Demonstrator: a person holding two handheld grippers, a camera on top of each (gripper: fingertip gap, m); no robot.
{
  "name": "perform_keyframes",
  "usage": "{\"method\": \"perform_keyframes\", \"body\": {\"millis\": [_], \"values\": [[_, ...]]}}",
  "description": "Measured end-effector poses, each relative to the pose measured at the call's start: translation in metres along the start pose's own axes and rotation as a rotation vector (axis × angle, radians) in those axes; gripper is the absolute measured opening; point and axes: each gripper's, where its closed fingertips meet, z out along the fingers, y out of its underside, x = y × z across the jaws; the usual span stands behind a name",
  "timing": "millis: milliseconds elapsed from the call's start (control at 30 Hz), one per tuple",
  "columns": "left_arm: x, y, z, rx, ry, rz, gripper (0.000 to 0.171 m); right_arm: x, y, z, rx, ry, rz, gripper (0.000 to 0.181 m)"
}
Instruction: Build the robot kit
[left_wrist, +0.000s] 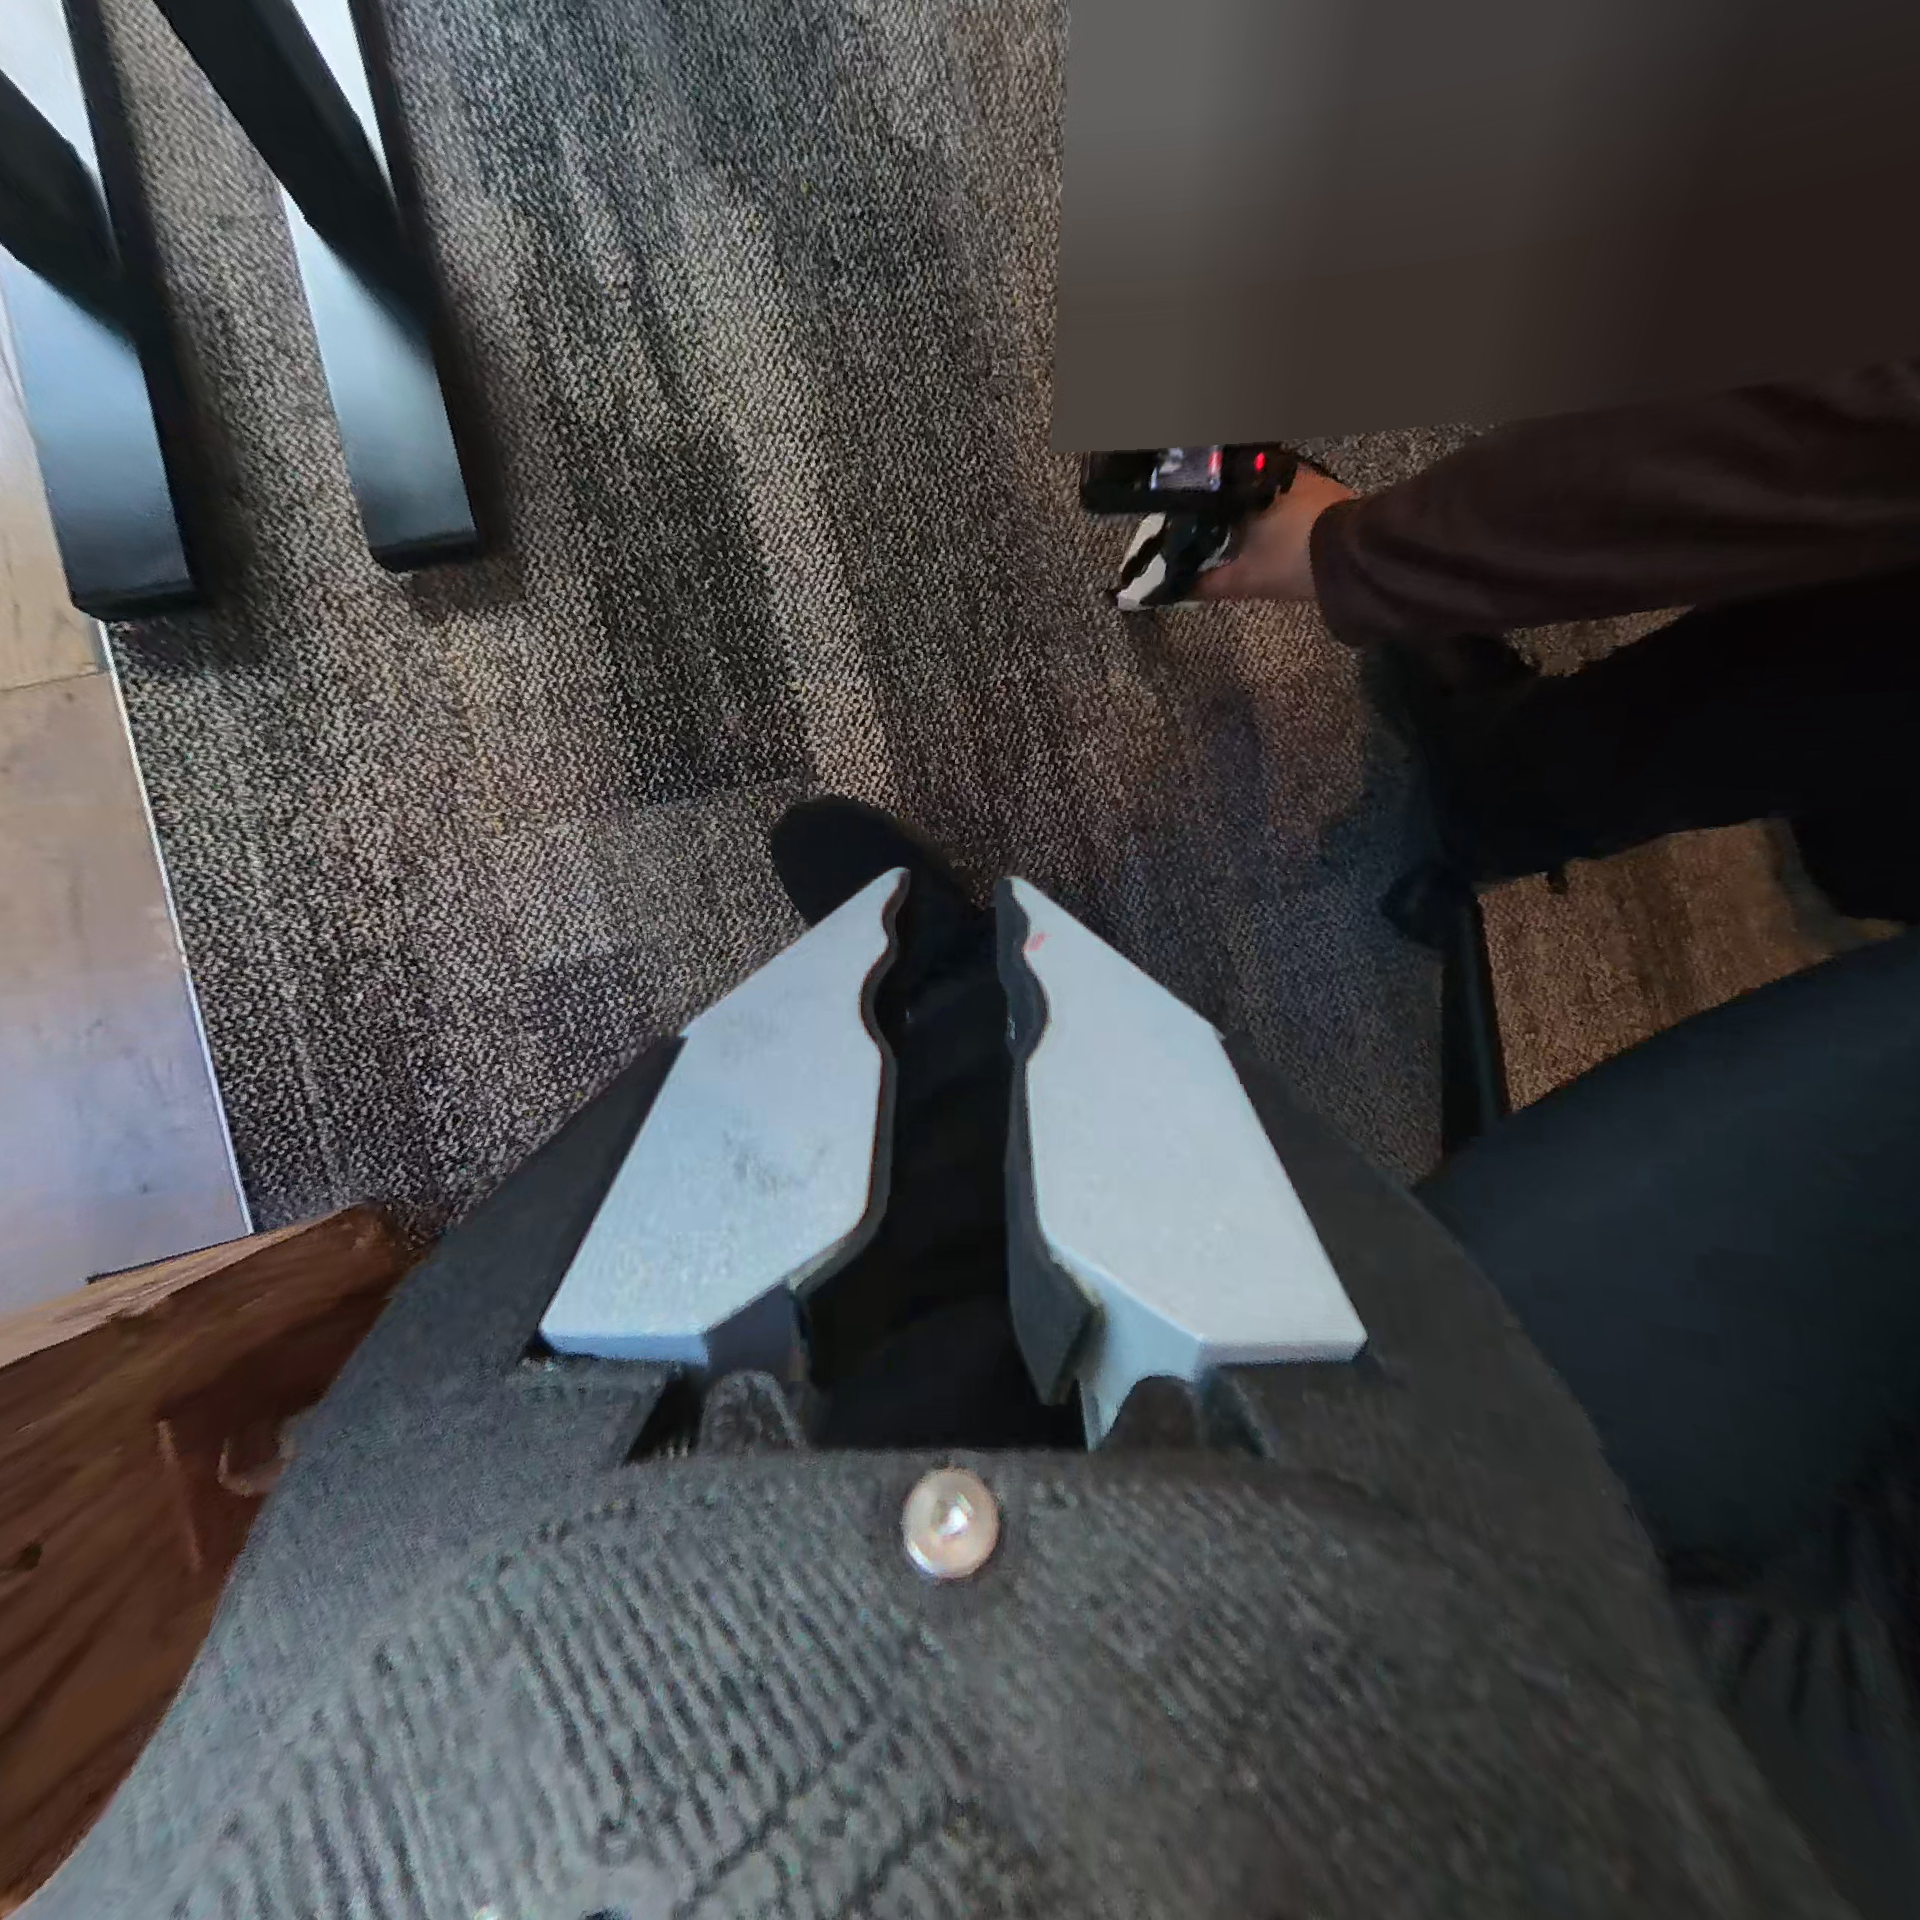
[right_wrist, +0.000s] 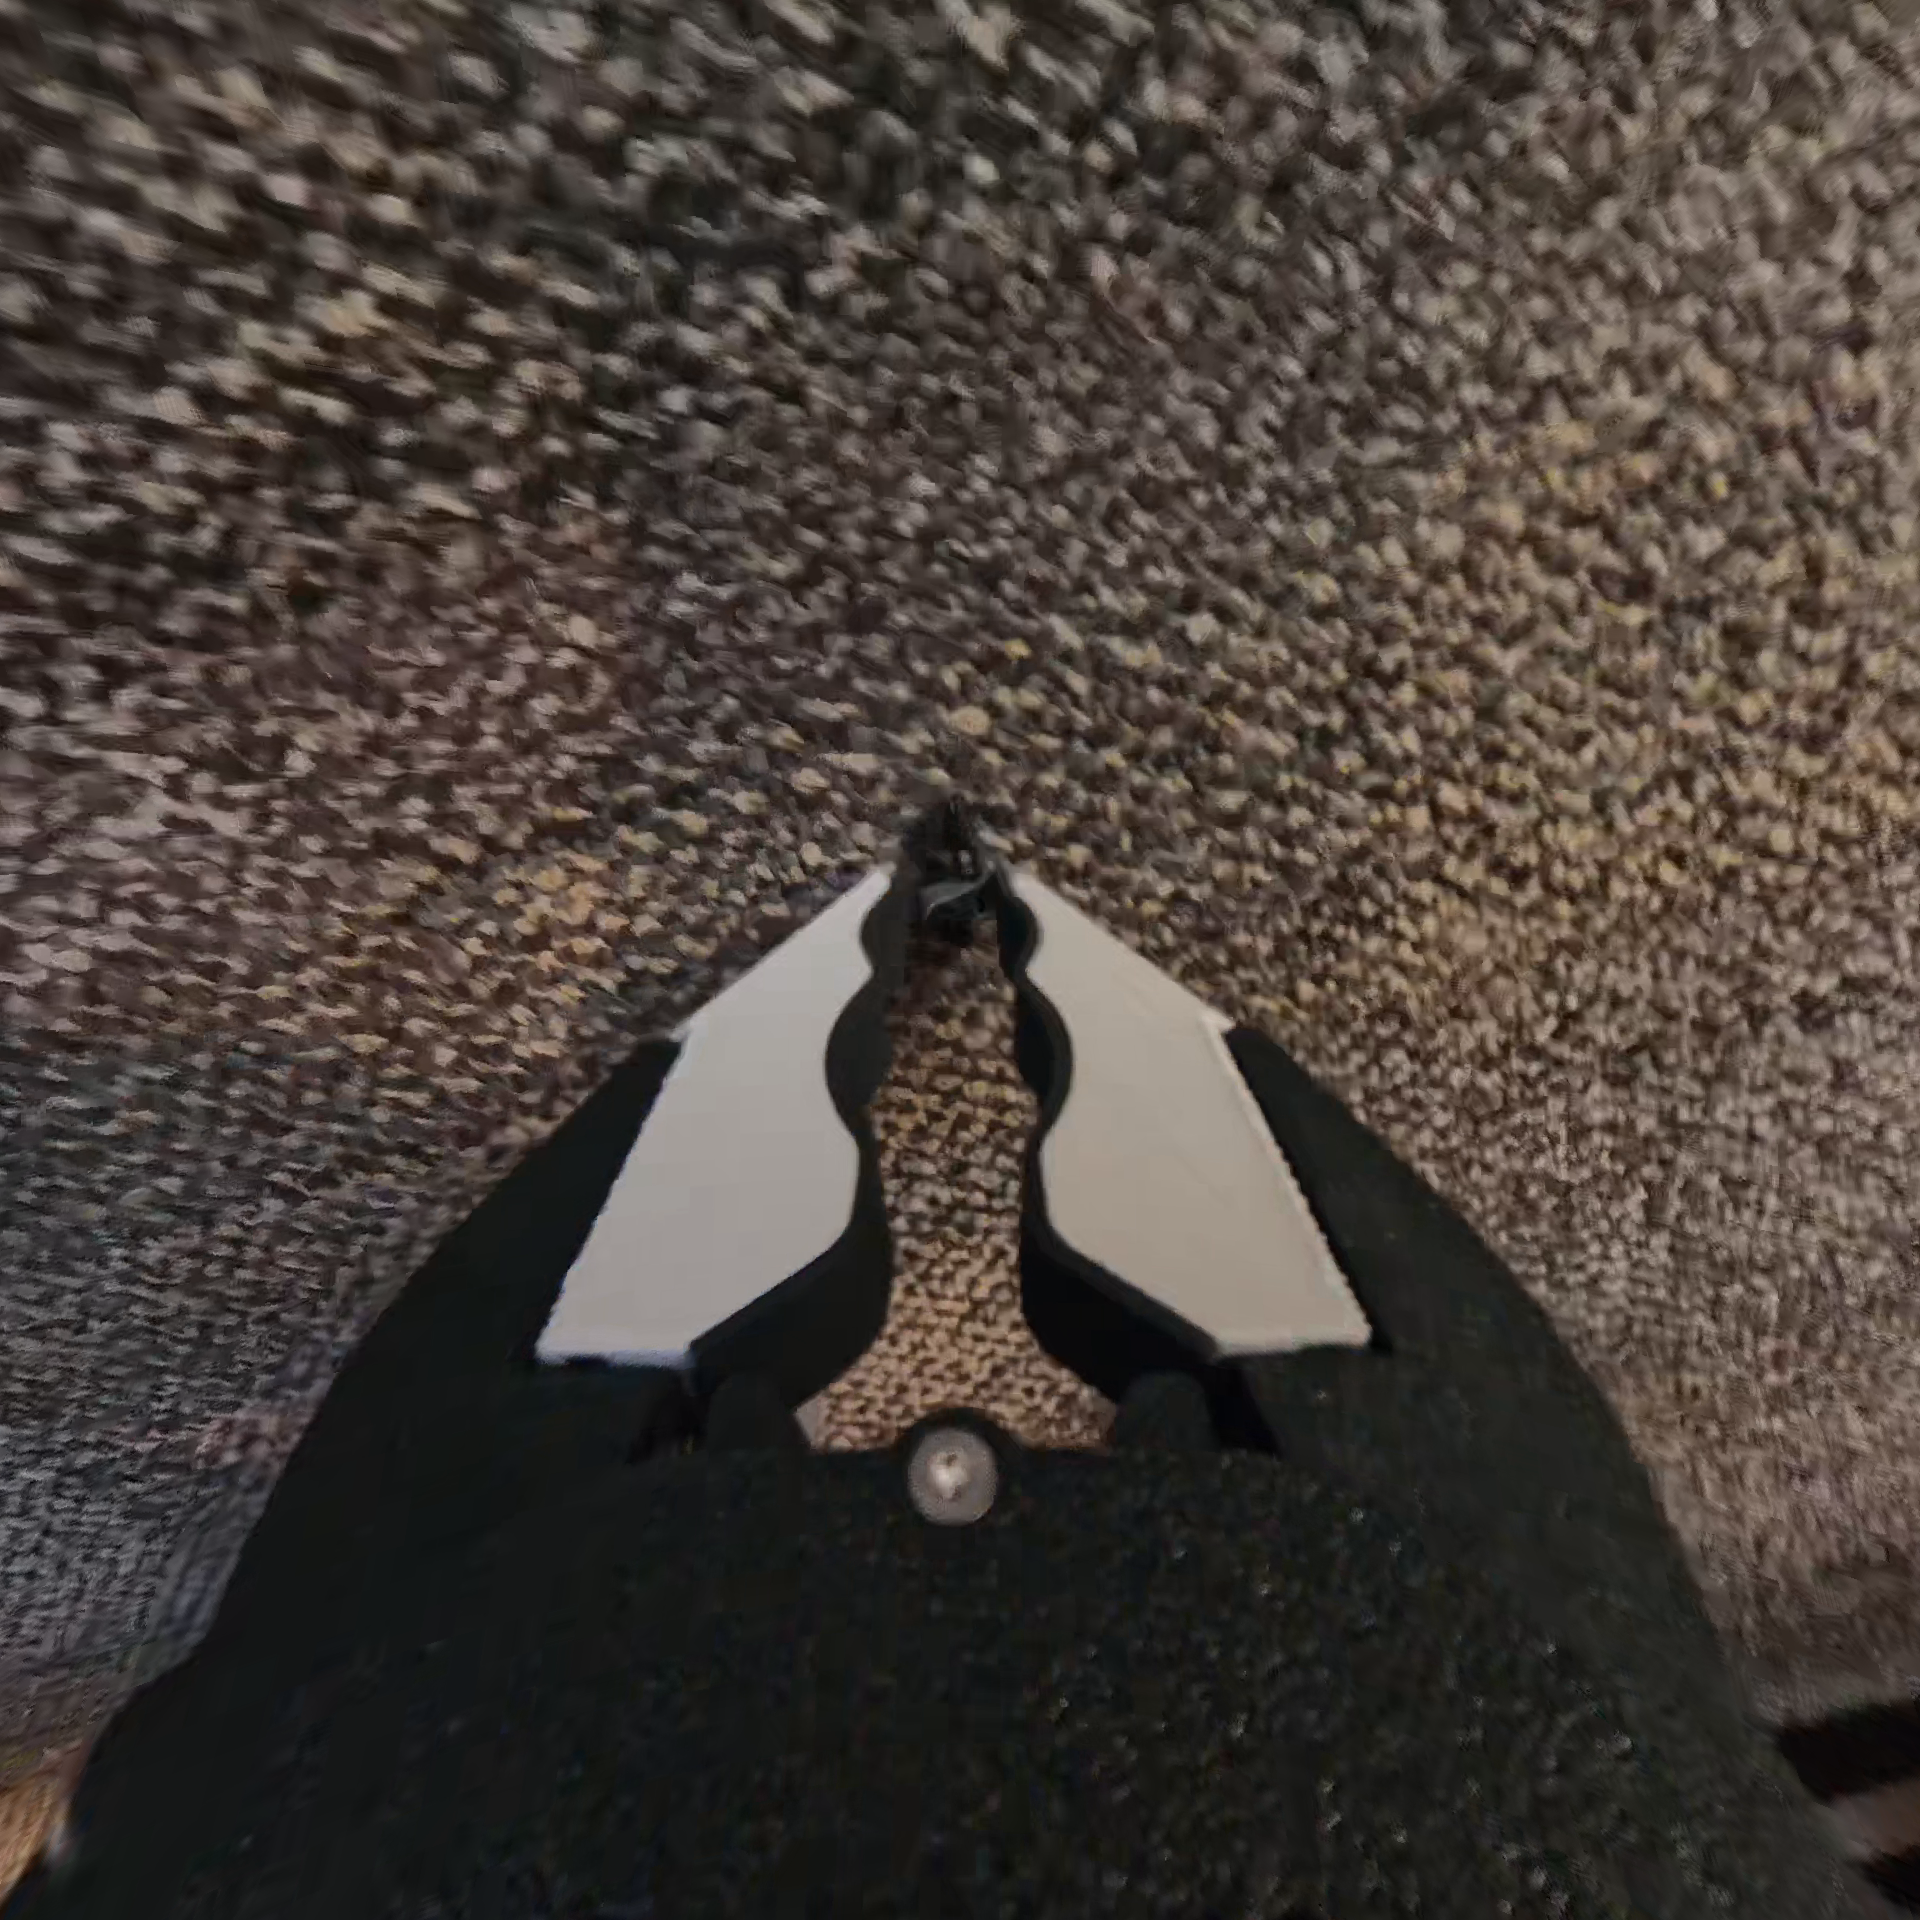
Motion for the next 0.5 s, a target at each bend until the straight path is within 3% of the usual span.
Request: {"method": "perform_keyframes", "body": {"millis": [167,267,400,500], "values": [[-0.003,0.005,-0.003,0.005,0.027,-0.023,0.011,-0.002,0.003,-0.003,0.015,-0.012,0.066,0.010],[-0.001,0.003,-0.009,0.016,0.037,-0.015,0.010,-0.007,0.002,-0.025,0.036,-0.030,0.072,0.010],[0.015,-0.033,-0.026,0.089,0.076,0.040,0.010,-0.025,-0.022,-0.108,0.109,-0.054,-0.101,0.010],[0.040,-0.072,-0.037,0.163,0.129,0.172,0.010,-0.051,-0.051,-0.215,0.235,-0.070,-0.228,0.010]]}}
